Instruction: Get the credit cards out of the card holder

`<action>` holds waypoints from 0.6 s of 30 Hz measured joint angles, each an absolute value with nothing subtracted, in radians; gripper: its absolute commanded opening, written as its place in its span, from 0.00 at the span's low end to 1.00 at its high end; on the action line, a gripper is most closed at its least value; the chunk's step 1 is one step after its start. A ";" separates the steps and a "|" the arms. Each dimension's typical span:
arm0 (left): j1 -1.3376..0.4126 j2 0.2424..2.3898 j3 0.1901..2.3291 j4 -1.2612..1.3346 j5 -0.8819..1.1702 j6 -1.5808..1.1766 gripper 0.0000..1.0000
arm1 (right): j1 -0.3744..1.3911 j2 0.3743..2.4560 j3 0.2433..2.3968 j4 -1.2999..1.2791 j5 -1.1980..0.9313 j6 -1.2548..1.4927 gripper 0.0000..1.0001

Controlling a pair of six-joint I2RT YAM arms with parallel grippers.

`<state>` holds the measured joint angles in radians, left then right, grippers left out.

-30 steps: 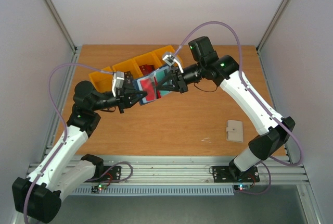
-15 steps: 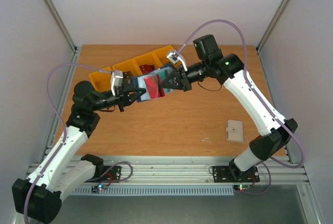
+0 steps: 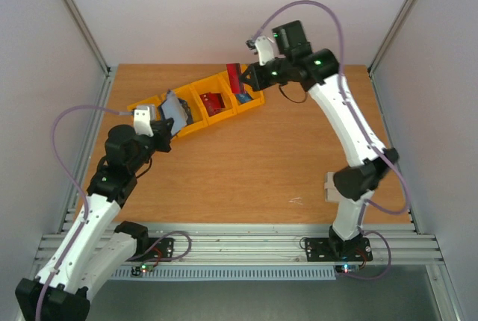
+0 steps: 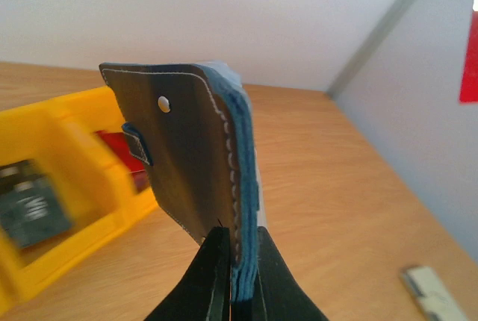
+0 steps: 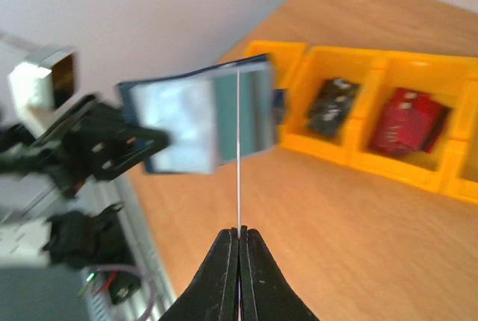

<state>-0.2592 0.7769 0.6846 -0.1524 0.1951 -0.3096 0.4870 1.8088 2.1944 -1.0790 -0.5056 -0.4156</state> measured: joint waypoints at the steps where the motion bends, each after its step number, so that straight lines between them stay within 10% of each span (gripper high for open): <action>1: -0.253 0.760 0.680 -0.162 0.168 -0.305 0.00 | 0.498 1.847 2.230 -1.086 -0.458 -0.403 0.01; 18: -0.179 0.567 0.515 -0.215 -0.034 -0.313 0.00 | 0.643 2.494 2.644 -1.058 0.105 -0.334 0.01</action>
